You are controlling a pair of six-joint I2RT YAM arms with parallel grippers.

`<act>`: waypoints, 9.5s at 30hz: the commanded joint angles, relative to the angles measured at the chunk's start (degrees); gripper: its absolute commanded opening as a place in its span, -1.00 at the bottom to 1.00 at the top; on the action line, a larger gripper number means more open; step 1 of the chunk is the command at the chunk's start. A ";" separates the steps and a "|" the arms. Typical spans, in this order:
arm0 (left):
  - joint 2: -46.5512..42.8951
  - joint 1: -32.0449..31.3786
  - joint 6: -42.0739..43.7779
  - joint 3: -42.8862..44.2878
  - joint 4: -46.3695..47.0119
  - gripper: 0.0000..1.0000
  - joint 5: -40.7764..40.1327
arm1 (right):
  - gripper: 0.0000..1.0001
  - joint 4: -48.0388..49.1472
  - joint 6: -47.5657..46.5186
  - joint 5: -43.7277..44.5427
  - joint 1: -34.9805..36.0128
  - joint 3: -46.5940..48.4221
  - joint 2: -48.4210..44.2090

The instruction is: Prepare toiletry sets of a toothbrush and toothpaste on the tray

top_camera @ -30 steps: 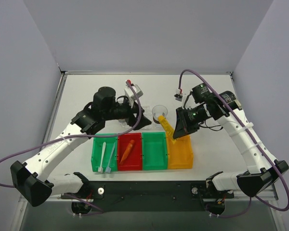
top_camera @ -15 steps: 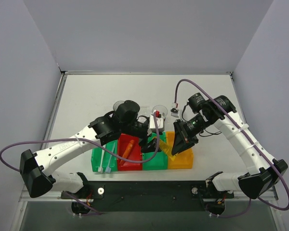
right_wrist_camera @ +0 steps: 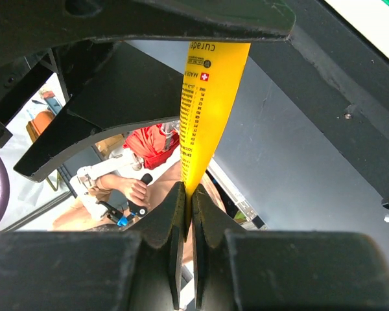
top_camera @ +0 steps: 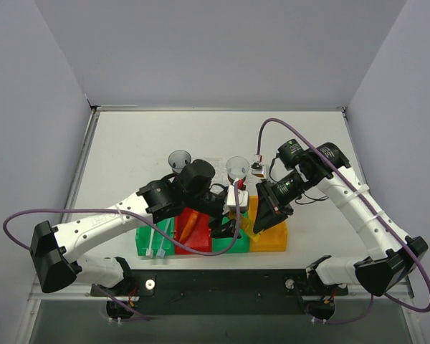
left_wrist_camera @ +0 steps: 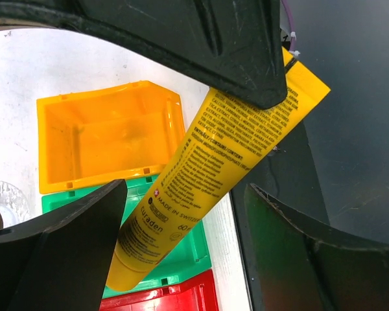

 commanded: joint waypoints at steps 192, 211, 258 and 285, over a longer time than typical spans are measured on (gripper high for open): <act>-4.58 40.46 -32.79 4.47 1.49 0.75 -25.06 | -1.00 60.68 -10.48 62.29 12.04 11.93 33.85; -4.93 40.46 -32.88 3.77 1.66 0.76 -25.06 | -0.56 59.19 -9.51 61.94 11.69 12.37 34.99; 0.60 6.89 -45.27 -15.21 -8.01 0.28 -50.11 | -0.26 56.73 3.49 44.45 -8.53 -5.47 -1.57; 14.67 7.15 -41.49 -12.67 -7.21 -0.15 -50.03 | -0.27 58.40 3.76 44.19 -9.93 -8.90 -4.21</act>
